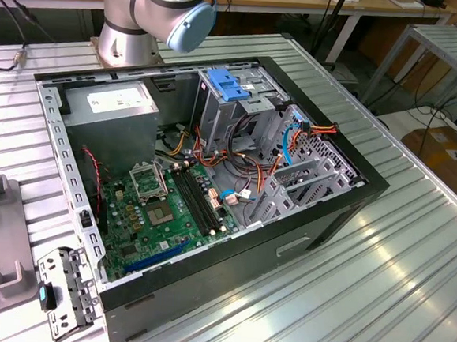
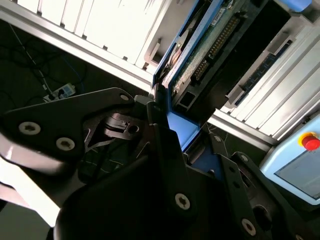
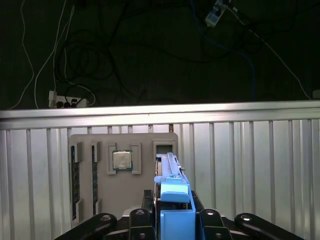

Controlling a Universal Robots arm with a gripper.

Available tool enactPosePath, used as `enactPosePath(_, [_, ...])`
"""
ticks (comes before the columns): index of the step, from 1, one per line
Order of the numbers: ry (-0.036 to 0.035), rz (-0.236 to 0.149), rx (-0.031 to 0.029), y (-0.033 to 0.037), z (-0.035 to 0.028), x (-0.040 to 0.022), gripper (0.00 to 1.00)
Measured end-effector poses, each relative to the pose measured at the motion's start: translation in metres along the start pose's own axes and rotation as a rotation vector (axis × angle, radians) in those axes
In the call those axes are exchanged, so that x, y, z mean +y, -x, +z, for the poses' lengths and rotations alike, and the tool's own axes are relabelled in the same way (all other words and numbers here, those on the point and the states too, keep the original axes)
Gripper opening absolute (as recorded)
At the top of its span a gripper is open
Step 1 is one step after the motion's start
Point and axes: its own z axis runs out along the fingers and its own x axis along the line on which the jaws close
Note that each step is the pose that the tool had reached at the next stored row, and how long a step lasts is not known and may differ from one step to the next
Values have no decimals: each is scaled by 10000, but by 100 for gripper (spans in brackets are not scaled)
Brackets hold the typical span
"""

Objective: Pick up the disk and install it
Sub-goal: 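Pick up the disk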

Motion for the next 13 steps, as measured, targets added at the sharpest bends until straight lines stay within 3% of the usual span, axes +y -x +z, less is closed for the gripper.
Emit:
enactPosePath(5, [-1, 0, 0, -1, -113, 1, 37])
enactPosePath(13, [0, 0, 0, -1, -204, 2, 37])
